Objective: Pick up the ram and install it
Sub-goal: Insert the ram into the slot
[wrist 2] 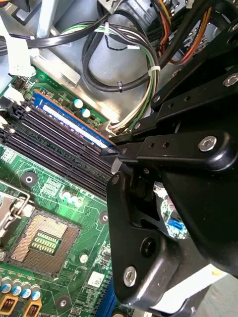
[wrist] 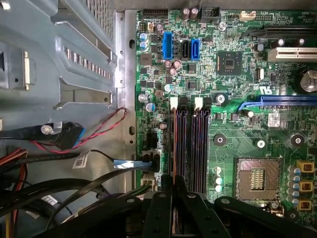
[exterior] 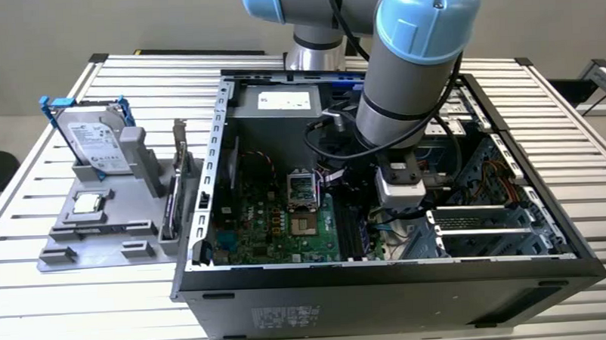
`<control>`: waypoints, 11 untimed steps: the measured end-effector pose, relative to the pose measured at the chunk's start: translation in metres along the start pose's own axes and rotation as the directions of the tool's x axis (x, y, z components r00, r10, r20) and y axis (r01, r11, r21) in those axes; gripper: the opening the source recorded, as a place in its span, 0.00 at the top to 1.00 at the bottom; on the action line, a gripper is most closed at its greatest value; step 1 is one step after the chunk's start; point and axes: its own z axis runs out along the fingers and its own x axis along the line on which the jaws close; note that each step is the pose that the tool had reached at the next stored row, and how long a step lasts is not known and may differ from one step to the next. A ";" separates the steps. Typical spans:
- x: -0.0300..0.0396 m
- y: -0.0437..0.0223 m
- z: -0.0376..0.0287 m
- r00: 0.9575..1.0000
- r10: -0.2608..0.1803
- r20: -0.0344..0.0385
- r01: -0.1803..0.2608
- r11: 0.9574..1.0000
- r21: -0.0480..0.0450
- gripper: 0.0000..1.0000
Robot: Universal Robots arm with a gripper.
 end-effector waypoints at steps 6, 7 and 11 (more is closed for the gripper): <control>-0.0001 -0.0018 0.0022 1.000 0.000 0.000 0.000 1.000 0.000 1.00; -0.0001 -0.0022 0.0025 1.000 0.000 0.000 0.000 1.000 0.000 1.00; -0.0001 -0.0032 0.0035 1.000 0.000 0.000 0.000 1.000 0.000 1.00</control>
